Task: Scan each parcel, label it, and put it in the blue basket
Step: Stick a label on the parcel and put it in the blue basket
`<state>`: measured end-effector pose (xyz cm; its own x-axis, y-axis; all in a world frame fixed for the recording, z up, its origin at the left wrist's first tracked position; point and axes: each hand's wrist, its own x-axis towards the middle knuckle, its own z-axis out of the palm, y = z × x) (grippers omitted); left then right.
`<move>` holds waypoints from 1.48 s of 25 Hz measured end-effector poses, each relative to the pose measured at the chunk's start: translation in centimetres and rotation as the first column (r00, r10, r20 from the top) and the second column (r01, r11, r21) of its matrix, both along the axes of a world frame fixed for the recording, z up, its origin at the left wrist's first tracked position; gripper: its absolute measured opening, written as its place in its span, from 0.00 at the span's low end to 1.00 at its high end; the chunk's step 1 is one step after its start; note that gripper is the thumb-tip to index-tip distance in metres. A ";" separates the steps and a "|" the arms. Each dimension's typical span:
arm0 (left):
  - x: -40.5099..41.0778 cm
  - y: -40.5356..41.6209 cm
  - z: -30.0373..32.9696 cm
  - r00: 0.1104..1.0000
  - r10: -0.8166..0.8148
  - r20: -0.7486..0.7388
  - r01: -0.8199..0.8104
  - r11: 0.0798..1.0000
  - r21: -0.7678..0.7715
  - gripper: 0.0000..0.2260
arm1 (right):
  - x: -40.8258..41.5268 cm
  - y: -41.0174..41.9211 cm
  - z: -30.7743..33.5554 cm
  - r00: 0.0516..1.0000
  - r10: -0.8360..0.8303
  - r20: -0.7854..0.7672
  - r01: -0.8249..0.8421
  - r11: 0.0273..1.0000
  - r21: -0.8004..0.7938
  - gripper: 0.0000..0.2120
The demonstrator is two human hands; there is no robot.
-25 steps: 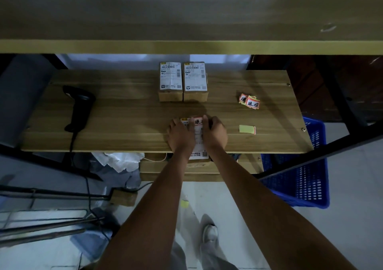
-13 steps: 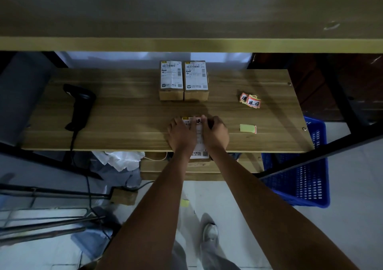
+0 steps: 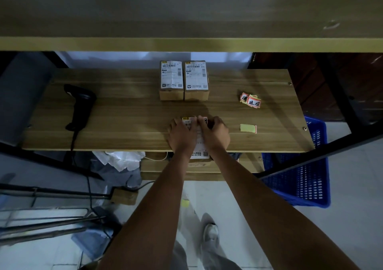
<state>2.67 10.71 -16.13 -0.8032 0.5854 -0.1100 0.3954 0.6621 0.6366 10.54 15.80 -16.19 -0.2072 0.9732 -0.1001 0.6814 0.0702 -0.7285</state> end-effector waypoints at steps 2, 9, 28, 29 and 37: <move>-0.1 0.1 -0.1 1.000 -0.004 -0.004 0.004 1.000 -0.021 0.28 | -0.1 0.1 -0.1 0.999 0.022 0.038 -0.023 0.999 0.036 0.19; -0.1 0.2 -0.4 0.999 0.036 0.005 -0.036 0.999 0.026 0.20 | -0.1 -0.1 0.1 0.999 0.015 0.051 -0.019 0.996 0.087 0.19; -0.2 0.2 -0.5 1.000 0.014 -0.014 -0.014 1.000 0.018 0.20 | 0.1 0.2 0.0 0.995 0.012 0.101 -0.018 0.998 0.059 0.17; -0.1 0.2 -0.5 1.000 0.025 -0.007 -0.024 0.999 0.040 0.19 | 0.1 0.1 0.0 0.996 0.012 0.092 -0.017 0.998 0.058 0.17; -0.3 -0.1 -0.7 0.999 -0.025 0.022 0.024 1.000 0.010 0.28 | 0.2 0.1 -0.1 0.999 0.044 0.028 -0.044 0.999 -0.004 0.20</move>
